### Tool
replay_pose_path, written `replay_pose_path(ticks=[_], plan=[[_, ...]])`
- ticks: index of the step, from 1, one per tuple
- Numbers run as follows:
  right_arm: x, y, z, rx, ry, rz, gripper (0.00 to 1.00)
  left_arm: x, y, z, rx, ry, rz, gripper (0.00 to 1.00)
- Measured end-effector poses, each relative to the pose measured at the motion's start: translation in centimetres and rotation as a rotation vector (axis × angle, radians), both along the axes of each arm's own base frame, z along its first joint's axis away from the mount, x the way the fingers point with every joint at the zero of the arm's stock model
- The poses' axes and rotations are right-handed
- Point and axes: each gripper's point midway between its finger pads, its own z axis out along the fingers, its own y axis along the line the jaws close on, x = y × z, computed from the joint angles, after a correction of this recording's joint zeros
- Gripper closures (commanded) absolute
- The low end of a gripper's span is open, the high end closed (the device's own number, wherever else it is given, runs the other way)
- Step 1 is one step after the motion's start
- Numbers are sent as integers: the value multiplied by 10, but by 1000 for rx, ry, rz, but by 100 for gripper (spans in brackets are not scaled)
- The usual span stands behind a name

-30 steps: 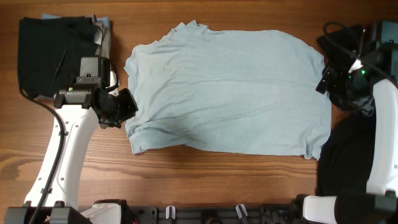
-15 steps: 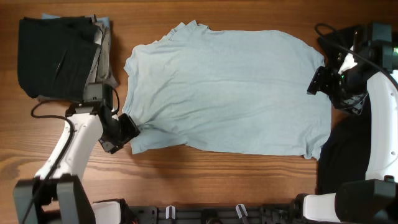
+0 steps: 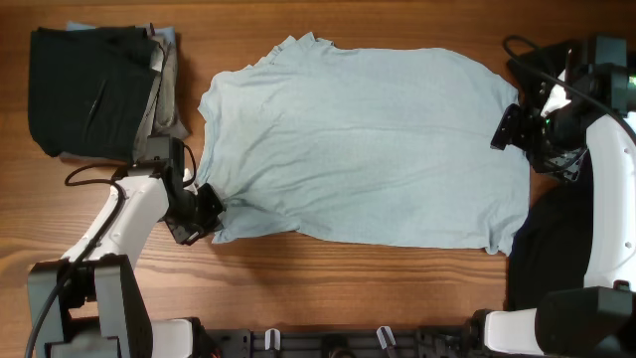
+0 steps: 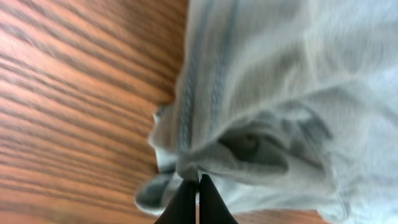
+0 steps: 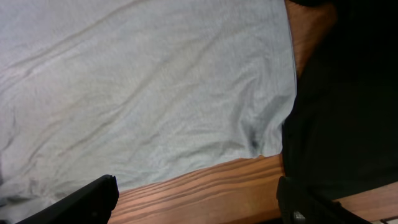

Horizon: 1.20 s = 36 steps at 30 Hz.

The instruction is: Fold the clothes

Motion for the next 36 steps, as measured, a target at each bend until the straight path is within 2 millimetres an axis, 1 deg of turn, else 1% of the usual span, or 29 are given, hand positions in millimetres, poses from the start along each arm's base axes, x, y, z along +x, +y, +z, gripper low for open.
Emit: replay_pose_path(ticks=[2, 4, 9, 10, 11, 13, 14, 15, 17, 19, 20, 24, 26, 27, 28, 29, 32, 33, 34, 36], plan=[[0, 0, 0, 0, -2, 0, 13, -2, -2, 5, -12, 13, -9, 96], [1, 0, 0, -1, -4, 0, 12, 2, -3, 16, -19, 0, -19, 96], [5, -1, 1, -4, -19, 0, 10, 35, -2, 65, -17, -148, -31, 96], [5, -1, 1, -4, -20, 0, 10, 46, -2, 82, -14, -214, -33, 91], [5, -1, 1, -4, -21, 0, 10, 49, -2, 89, -13, -239, -34, 77], [5, -1, 1, -4, -20, 0, 10, 47, -2, 99, -7, -260, -50, 56], [5, -1, 1, -4, -19, 0, 10, 43, -1, 100, -4, -252, -57, 50], [5, -1, 1, -4, -19, 0, 10, 38, 0, 99, 3, -235, -59, 46], [5, -1, 1, -4, -19, 0, 10, 34, 3, 91, 24, -214, -55, 43], [5, -1, 1, -4, -19, 0, 10, 29, 7, 76, 46, -194, -47, 40], [5, -1, 1, -4, -19, 0, 10, 25, 9, 66, 59, -178, -43, 36], [5, -1, 1, -4, -19, 0, 9, 3, 11, 28, 69, -88, -20, 37], [5, -1, 1, -4, -19, 0, 9, -6, 11, 15, 72, -48, -12, 43], [5, -1, 1, -4, -19, 0, 9, -9, 11, 9, 74, -37, -9, 47], [5, -1, 1, -4, -19, 0, 9, -11, 11, 6, 74, -29, -5, 53], [5, -1, 1, -4, -19, 0, 9, -13, 11, 4, 74, -24, 1, 56], [5, -1, 1, -4, -19, 0, 9, -11, 12, 2, 79, -32, 6, 61], [5, -1, 1, -4, -19, 0, 9, -9, 13, 2, 84, -39, 7, 66], [5, -1, 1, -4, -19, 0, 9, -8, 14, 2, 89, -45, 7, 69], [5, -1, 1, -4, -19, 0, 9, -5, 15, 1, 96, -58, 5, 69]])
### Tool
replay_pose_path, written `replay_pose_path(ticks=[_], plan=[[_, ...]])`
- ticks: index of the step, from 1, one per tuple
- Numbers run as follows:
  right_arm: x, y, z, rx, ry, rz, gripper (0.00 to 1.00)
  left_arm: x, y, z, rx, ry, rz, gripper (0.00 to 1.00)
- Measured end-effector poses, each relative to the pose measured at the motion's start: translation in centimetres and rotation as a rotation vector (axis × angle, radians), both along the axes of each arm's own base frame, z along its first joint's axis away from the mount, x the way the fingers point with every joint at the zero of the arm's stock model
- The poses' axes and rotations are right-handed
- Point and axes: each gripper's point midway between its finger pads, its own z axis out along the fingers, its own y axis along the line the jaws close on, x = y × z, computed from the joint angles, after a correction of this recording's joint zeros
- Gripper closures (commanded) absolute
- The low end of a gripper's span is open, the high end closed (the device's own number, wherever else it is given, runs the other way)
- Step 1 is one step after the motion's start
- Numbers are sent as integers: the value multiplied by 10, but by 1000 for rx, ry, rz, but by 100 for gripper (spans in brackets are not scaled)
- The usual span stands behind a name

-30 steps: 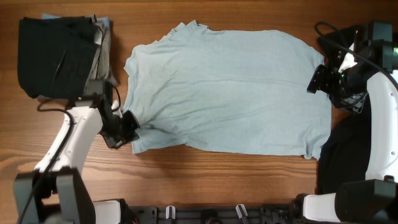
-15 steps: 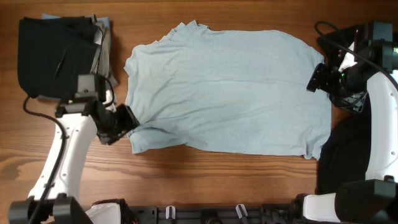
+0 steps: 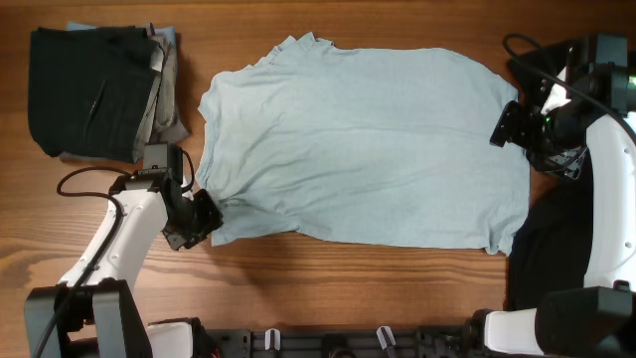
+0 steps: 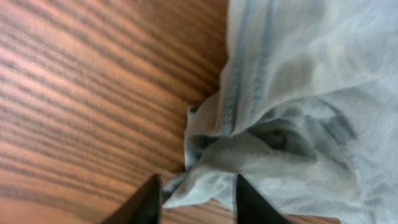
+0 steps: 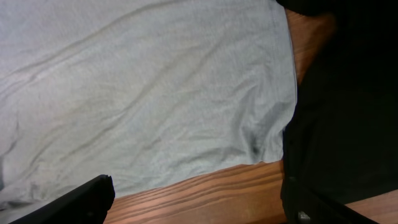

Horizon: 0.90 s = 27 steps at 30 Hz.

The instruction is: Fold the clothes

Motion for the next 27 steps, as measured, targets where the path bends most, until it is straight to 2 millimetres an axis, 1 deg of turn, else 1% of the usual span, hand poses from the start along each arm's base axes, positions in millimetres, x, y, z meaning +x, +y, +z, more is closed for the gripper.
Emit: replay_pose_path(ticks=[2, 5, 7, 11, 15, 19, 21, 23, 25, 27], plan=[[0, 0, 0, 0, 0, 0, 9, 1, 1, -1, 5, -5, -1, 66], [0, 0, 0, -1, 0, 3, 9, -5, 1, -5, 6, 8, -1, 67], [0, 0, 0, -1, 0, 3, 9, -8, 0, -9, 5, 16, -1, 75], [0, 0, 0, -1, 0, 4, 9, -7, 1, -9, 5, 9, 2, 96], [0, 0, 0, -1, 0, 4, 10, -2, 1, -9, 7, -13, -4, 96], [0, 0, 0, -1, 0, 4, 9, -6, -4, -8, -18, 0, -25, 96], [0, 0, 0, -1, -1, 4, 6, -11, -7, -3, -40, 28, -33, 96], [2, 0, 0, -2, -7, 4, 5, -9, -10, 7, -59, 41, -37, 96], [5, -2, 1, -4, -20, -1, 4, 1, -12, 22, -72, 15, -43, 96], [7, -6, 1, -6, -31, -16, 4, 17, -13, 41, -81, -38, -51, 96]])
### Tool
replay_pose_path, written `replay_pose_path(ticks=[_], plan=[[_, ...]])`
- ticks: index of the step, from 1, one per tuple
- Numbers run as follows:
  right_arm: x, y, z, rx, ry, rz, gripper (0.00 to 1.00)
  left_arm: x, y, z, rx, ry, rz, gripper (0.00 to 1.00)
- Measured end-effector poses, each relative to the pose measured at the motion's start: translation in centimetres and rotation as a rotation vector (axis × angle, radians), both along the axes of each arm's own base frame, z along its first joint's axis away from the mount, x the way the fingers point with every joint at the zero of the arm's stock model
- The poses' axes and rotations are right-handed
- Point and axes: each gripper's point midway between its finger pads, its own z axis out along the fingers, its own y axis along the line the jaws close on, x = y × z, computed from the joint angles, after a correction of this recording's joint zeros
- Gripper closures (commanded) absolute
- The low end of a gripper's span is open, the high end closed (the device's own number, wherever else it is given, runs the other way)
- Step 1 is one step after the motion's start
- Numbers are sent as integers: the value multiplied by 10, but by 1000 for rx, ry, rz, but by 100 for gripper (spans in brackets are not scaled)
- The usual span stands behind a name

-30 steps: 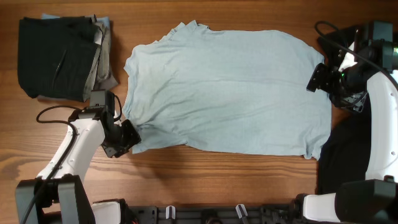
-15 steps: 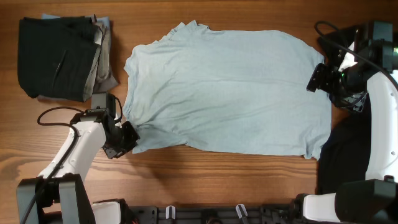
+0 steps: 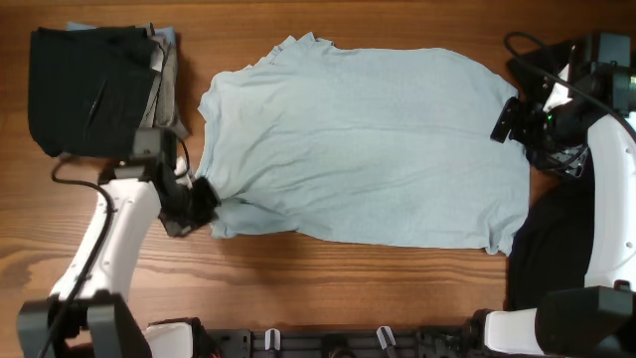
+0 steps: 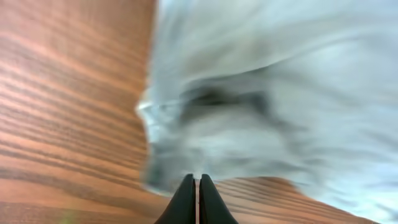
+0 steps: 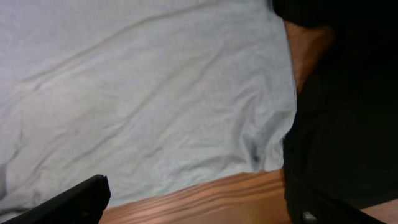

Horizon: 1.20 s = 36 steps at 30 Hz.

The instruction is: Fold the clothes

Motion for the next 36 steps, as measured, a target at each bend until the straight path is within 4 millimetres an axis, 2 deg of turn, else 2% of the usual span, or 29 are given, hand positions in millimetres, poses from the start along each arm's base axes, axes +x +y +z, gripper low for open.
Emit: replay_pose_path(ticks=[2, 5, 8, 10, 13, 17, 21, 23, 28, 31, 32, 36], plan=[[0, -8, 0, 0, -6, -30, 4, 18, -1, 23, -9, -86, -5, 96], [-3, -23, 0, 1, -8, -90, 3, 34, -2, 47, -15, -180, -8, 96], [-8, -36, -3, 4, 1, -144, 3, 37, -3, 54, -20, -206, -10, 96], [-14, -42, -12, 12, 26, -169, 3, 34, -3, 53, -20, -196, -15, 75], [-24, -44, -35, 27, 78, -188, 4, 30, -2, 52, -10, -185, -34, 58], [-28, -37, -58, 64, 103, -189, 5, 31, 8, 39, 54, -185, -42, 53], [-34, -29, -74, 104, 129, -185, 6, 22, 13, 5, 80, -121, -49, 47], [-34, -28, -75, 109, 129, -180, 6, 17, 13, -12, 84, -84, -60, 46], [-33, -28, -75, 112, 123, -169, 6, 14, 12, -35, 72, -40, -107, 47], [-33, -27, -75, 112, 123, -168, 6, 12, 10, -44, 59, -14, -136, 72], [-33, -27, -75, 112, 122, -168, 6, 11, 9, -47, 54, -6, -151, 83], [-32, -28, -75, 112, 121, -168, 6, 9, 3, -49, 18, 1, -168, 96]])
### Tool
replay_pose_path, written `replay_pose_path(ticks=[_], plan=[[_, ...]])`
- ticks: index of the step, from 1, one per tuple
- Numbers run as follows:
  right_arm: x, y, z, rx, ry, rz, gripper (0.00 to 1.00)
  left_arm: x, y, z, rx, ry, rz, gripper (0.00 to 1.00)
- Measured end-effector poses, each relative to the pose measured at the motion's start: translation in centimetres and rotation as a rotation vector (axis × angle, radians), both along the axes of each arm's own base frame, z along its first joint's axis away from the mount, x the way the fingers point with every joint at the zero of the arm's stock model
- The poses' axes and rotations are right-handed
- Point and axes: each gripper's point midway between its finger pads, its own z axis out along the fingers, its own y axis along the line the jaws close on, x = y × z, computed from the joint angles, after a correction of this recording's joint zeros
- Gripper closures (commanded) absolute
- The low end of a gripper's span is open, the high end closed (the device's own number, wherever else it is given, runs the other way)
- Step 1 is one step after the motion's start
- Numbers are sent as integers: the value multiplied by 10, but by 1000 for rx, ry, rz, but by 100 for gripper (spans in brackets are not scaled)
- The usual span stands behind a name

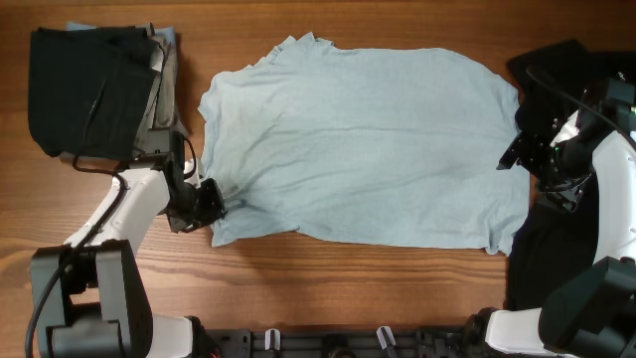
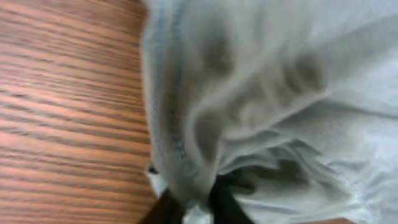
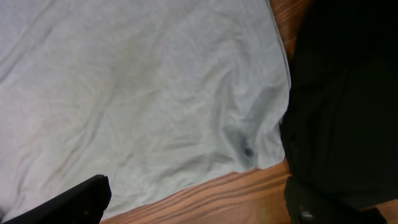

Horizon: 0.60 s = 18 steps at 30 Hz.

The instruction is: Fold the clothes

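A light blue T-shirt (image 1: 358,139) lies spread flat on the wooden table, collar to the left and hem to the right. My left gripper (image 1: 204,199) sits at the shirt's near-left sleeve, shut on a bunch of the sleeve cloth. In the left wrist view the cloth (image 2: 205,124) is pinched between the dark fingers of the left gripper (image 2: 196,208). My right gripper (image 1: 517,154) hovers open at the shirt's right hem. In the right wrist view the right gripper (image 3: 199,205) stands wide open over the hem corner (image 3: 249,149), holding nothing.
A stack of folded clothes with a black piece on top (image 1: 94,89) sits at the far left. A black garment (image 1: 556,239) lies along the right edge, touching the shirt's hem, and shows again as the black garment (image 3: 336,93) in the right wrist view. Bare wood (image 1: 298,278) runs along the front.
My right gripper has moved toward the table's front along the shirt's right hem, still open. The left gripper stays at the sleeve, now with cloth plainly pinched between its fingers.
My left gripper was shut at the bunched near-left sleeve, then open around it, then shut again, and now holds the sleeve cloth. The right gripper stayed open by the upper right hem and now sits lower along it. The shirt's outline has hardly changed.
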Motion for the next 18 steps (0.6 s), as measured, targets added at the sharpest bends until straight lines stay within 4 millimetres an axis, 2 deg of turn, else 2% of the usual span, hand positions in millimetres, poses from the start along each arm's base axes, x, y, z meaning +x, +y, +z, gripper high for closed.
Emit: replay_pose_path(ticks=[4, 8, 12, 14, 18], plan=[[0, 1, 0, 3, -2, 0, 6, -1, -7, 2, -45, -1, -9, 96], [1, 1, 0, 5, -4, 0, 6, -13, -12, 5, -71, 55, -8, 96], [1, 1, 0, 5, -5, 0, 6, -16, -13, 18, -80, 91, -7, 80], [1, 1, 0, 5, -6, 3, 6, -6, -12, 28, -79, 70, -12, 96], [2, 1, 0, 3, -9, 17, 6, 11, -8, 39, -57, 24, -15, 96]])
